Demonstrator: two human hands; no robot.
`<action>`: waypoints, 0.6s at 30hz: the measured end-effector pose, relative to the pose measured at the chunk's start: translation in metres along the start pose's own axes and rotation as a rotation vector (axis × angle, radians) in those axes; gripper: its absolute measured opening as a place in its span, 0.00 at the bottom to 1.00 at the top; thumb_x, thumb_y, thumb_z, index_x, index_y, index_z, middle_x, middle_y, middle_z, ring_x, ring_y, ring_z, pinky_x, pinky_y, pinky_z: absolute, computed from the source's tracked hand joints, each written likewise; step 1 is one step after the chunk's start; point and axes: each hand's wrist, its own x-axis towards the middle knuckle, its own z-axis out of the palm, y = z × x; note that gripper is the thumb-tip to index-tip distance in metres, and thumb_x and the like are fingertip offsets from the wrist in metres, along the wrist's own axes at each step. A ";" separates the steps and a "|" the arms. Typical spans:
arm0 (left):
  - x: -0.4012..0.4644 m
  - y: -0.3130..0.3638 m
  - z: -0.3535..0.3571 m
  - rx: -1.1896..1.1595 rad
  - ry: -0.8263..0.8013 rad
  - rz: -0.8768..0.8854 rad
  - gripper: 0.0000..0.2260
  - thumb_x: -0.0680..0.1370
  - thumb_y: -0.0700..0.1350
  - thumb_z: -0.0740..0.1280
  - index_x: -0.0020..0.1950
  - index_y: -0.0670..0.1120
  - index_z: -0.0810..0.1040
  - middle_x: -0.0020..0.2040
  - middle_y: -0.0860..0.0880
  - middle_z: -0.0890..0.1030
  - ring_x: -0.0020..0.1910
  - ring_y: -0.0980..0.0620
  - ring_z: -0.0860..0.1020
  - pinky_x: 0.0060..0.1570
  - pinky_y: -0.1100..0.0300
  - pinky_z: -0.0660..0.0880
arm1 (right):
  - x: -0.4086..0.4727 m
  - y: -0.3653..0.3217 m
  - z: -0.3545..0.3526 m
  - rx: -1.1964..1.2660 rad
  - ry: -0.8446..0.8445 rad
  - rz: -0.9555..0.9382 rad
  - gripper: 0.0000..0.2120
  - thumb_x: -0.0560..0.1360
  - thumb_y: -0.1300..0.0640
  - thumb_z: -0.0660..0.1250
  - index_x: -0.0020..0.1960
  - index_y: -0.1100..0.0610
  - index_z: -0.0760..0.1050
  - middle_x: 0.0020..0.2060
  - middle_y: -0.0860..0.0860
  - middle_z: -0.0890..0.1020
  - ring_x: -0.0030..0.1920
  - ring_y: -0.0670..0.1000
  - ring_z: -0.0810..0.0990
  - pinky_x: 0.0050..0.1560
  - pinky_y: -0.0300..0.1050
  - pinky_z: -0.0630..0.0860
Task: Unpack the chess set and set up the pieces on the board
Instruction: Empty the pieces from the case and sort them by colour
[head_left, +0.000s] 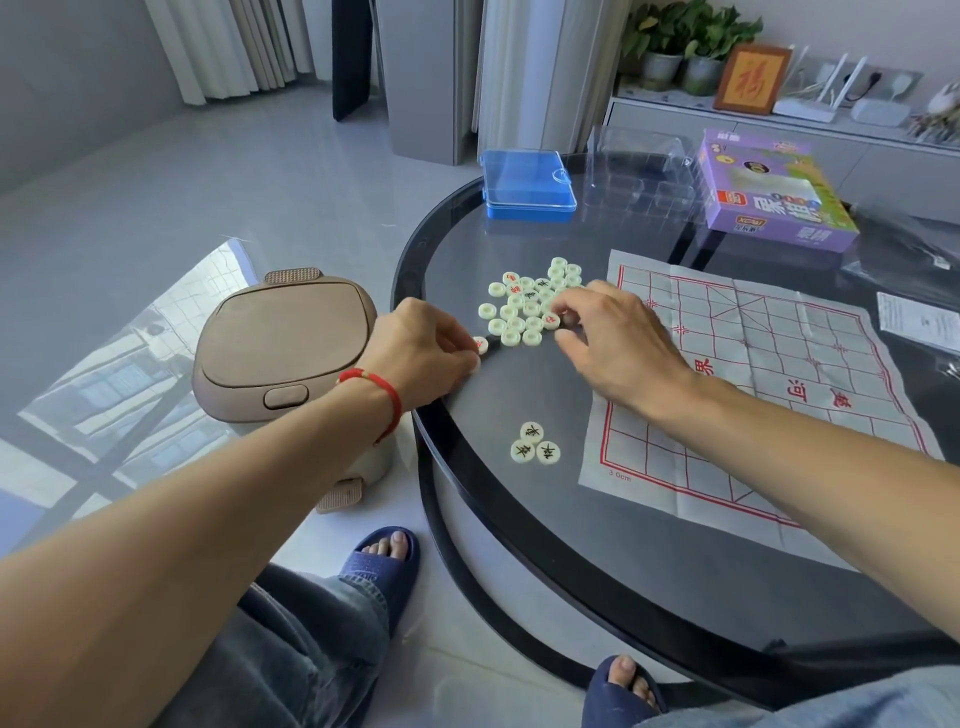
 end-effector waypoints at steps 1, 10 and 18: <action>0.001 -0.001 0.000 0.069 0.033 0.024 0.03 0.74 0.42 0.74 0.44 0.48 0.86 0.37 0.50 0.85 0.36 0.54 0.83 0.41 0.61 0.82 | 0.001 0.006 0.002 -0.074 -0.011 0.033 0.12 0.81 0.55 0.63 0.61 0.55 0.80 0.52 0.53 0.77 0.55 0.56 0.77 0.52 0.52 0.77; 0.014 -0.009 0.006 0.168 0.168 0.053 0.01 0.72 0.44 0.75 0.41 0.47 0.85 0.38 0.49 0.83 0.41 0.50 0.82 0.43 0.56 0.81 | -0.009 0.016 -0.007 -0.137 -0.054 -0.103 0.09 0.78 0.49 0.72 0.52 0.53 0.86 0.47 0.50 0.77 0.52 0.53 0.75 0.50 0.52 0.75; 0.014 0.002 0.003 0.117 0.201 0.018 0.07 0.77 0.49 0.70 0.43 0.47 0.82 0.42 0.47 0.83 0.43 0.47 0.81 0.47 0.53 0.82 | -0.016 -0.010 -0.010 0.062 -0.045 -0.106 0.06 0.75 0.51 0.76 0.47 0.53 0.82 0.41 0.48 0.84 0.45 0.50 0.82 0.48 0.47 0.79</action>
